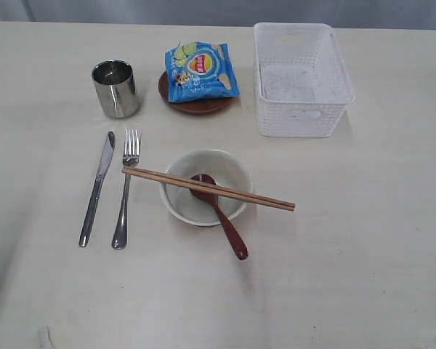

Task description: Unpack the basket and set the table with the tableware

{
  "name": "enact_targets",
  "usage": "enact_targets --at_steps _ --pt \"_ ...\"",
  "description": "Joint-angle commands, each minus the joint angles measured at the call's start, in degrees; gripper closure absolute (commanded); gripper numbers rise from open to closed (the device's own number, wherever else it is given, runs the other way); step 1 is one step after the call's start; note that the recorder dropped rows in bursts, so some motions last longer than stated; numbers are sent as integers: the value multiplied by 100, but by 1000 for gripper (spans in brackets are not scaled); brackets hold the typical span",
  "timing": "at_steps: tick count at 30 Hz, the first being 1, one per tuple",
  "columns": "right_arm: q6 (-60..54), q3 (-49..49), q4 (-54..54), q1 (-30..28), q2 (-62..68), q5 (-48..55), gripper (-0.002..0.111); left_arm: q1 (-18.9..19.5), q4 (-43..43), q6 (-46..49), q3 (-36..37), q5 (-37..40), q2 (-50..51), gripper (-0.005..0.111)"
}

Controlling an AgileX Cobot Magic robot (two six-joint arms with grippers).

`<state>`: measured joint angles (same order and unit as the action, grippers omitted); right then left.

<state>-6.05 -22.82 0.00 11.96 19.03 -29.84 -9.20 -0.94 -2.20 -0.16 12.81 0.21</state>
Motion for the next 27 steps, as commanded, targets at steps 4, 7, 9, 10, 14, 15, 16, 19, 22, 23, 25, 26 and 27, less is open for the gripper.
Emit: enact_targets --at_steps 4,7,9,10,14,15,16,19,22,23,25,26,27 --pt "-79 1427 448 -784 -1201 1373 108 -6 -18 2 16 -61 -21 107" --pt "-295 1439 445 -784 -1703 3443 108 -6 -18 2 16 -61 -21 107" --pt "-282 1638 445 -784 -1808 3980 108 -6 -18 2 16 -61 -21 107" --pt "-271 1746 445 -784 -1818 3996 108 -6 -18 2 16 -61 -21 107" --pt "-123 2127 445 -784 -1829 4009 108 -6 -18 2 16 -61 -21 107" --pt "-82 2208 445 -784 -1833 4009 108 -6 -18 2 16 -61 -21 107" --pt "-83 2271 445 -784 -1846 4009 108 -6 -18 2 16 -61 -21 107" --pt "-83 2282 445 -784 -1903 4207 108 -6 -18 2 16 -61 -21 107" --pt "-102 2282 415 -784 -1903 4600 108 -6 -18 2 16 -61 -21 107" --pt "-102 2282 415 -784 -1903 4760 108 -6 -18 2 16 -61 -21 107" --pt "-102 2282 380 -784 -1903 5010 108 -6 -18 2 16 -61 -21 107" --pt "-102 2282 380 -784 -1903 5010 108 -6 -18 2 16 -61 -21 107" --pt "-102 2282 354 -784 -1903 5010 108 -6 -18 2 16 -61 -21 107"
